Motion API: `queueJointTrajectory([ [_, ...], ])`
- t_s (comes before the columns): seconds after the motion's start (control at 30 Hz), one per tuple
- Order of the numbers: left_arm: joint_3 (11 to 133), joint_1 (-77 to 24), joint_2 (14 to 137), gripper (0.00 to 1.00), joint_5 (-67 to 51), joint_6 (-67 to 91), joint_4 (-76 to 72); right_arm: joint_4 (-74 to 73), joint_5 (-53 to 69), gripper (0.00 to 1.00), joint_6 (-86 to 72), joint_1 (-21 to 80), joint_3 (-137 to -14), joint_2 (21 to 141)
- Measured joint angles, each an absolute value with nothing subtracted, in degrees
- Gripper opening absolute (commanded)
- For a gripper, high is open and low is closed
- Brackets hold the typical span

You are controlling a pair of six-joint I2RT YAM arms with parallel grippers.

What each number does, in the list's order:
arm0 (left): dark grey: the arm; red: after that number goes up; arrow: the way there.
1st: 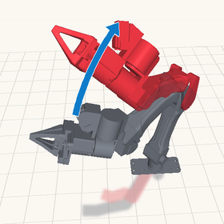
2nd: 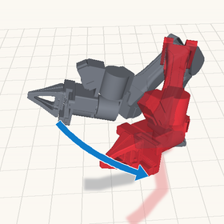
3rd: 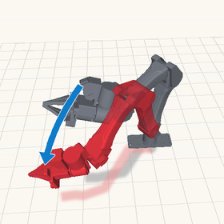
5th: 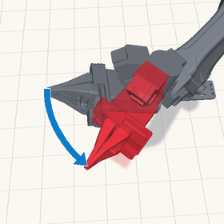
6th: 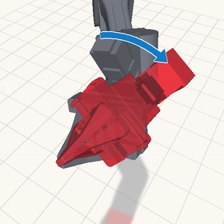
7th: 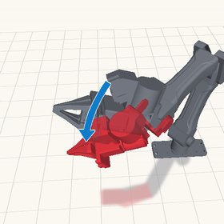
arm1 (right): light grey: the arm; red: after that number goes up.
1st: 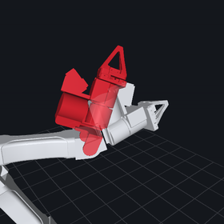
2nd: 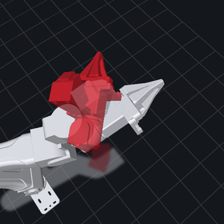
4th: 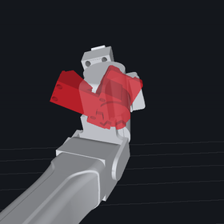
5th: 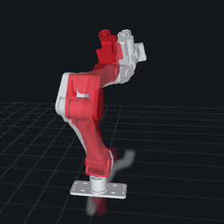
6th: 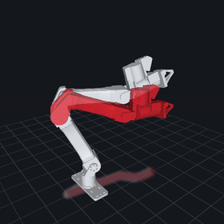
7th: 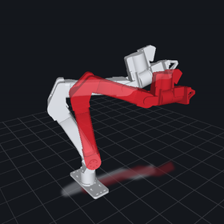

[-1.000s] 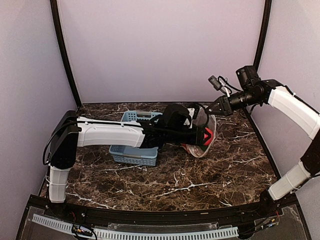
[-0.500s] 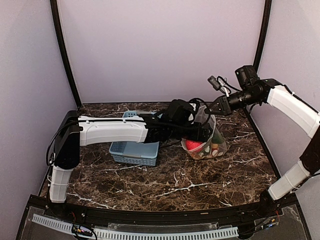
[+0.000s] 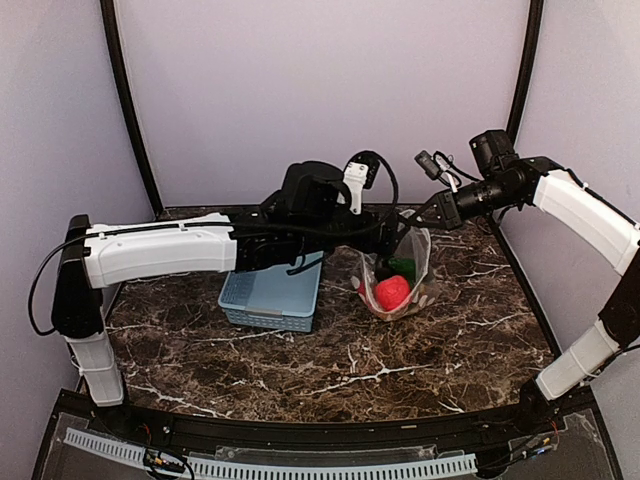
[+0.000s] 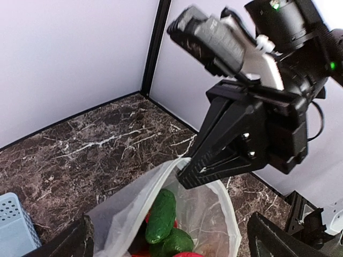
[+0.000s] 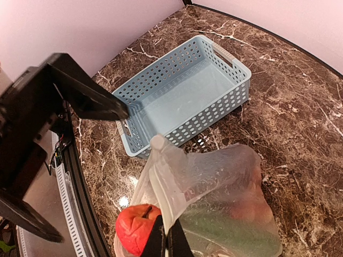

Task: Place the food in the zip-top bag and seal the zipper
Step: Place the fake fruit in the zipper food storage bag, then adjust the zipper food storage bag at the center of the board.

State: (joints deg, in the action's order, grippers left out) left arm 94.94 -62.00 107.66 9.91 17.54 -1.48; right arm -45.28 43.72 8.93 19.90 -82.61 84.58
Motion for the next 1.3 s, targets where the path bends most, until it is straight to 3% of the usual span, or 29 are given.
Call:
queueJointTrajectory([
  [0.07, 91.61, -62.0, 104.03, 0.96, 9.91, 17.04, -3.6, -45.21, 43.72, 0.0, 8.91, 19.9, -82.61, 84.6],
  [0.23, 82.94, -62.0, 98.08, 0.58, 9.91, 21.34, -5.96, -45.06, 43.86, 0.0, 8.67, 19.9, -82.61, 84.64],
  [0.3, 80.71, -62.0, 97.89, 0.52, 9.52, 24.51, -5.89, -45.04, 43.94, 0.0, 8.49, 19.9, -82.61, 84.68],
  [0.5, 70.91, -62.46, 98.48, 0.57, 4.38, 34.2, -10.07, -44.95, 43.92, 0.0, 8.29, 19.9, -82.61, 84.73],
  [0.63, 68.36, -63.75, 100.12, 0.56, 0.73, 37.06, -14.63, -44.73, 43.9, 0.0, 8.27, 19.9, -82.61, 84.73],
  [1.1, 71.05, -64.16, 107.09, 0.24, 4.47, 47.79, -16.08, -44.1, 43.9, 0.0, 8.03, 19.9, -82.59, 84.75],
  [1.3, 71.83, -63.86, 108.71, 0.23, 4.19, 48.69, -16.45, -43.55, 43.94, 0.0, 8.01, 19.9, -82.32, 84.75],
])
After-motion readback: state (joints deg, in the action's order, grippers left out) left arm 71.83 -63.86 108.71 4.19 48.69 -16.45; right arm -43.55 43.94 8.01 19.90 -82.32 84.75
